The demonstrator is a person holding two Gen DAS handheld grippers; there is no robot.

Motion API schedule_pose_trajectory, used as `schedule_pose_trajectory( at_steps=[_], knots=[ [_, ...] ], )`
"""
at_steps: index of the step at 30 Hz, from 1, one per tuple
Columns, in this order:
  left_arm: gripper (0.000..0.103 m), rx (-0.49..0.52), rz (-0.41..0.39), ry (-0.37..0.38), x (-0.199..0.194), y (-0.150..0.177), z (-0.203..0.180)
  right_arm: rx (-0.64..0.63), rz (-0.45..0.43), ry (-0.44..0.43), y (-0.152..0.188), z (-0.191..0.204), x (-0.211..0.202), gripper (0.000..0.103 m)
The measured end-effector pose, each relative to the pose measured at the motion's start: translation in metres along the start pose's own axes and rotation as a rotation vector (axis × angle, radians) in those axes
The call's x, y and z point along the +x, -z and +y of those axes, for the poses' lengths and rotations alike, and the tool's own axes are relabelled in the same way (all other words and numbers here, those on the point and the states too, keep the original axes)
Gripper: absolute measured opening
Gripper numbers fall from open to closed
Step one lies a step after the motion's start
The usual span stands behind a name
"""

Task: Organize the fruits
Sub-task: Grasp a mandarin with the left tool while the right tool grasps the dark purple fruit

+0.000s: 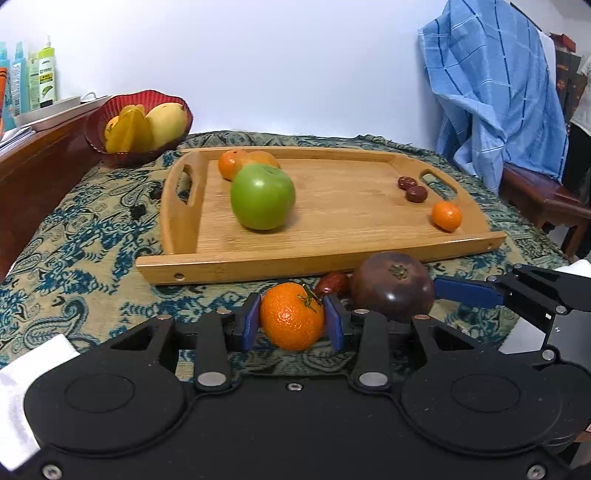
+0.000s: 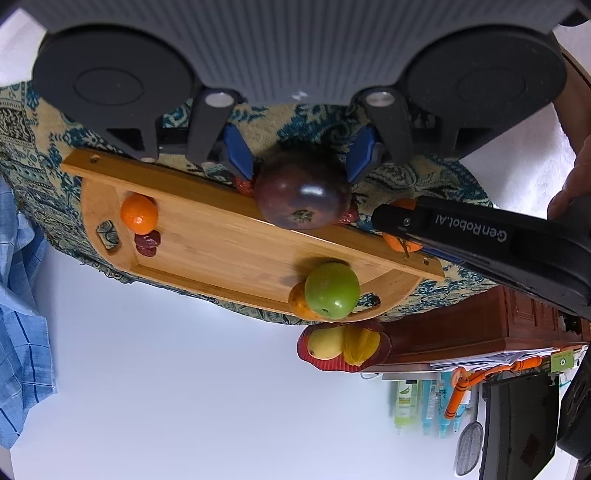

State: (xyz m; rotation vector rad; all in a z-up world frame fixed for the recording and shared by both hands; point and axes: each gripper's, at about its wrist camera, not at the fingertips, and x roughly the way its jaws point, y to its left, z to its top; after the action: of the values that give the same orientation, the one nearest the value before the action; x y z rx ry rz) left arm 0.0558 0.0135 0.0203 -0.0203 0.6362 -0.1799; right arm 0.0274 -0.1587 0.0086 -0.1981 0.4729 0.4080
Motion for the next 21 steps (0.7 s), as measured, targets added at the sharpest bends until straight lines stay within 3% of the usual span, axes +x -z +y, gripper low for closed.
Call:
schedule_pose_trajectory(
  at_steps=[21],
  knots=[
    [0.035, -0.006, 0.014, -0.047, 0.004, 0.001, 0.006, -0.01, 0.009, 0.051, -0.009, 0.01, 0.023, 0.078]
  ],
)
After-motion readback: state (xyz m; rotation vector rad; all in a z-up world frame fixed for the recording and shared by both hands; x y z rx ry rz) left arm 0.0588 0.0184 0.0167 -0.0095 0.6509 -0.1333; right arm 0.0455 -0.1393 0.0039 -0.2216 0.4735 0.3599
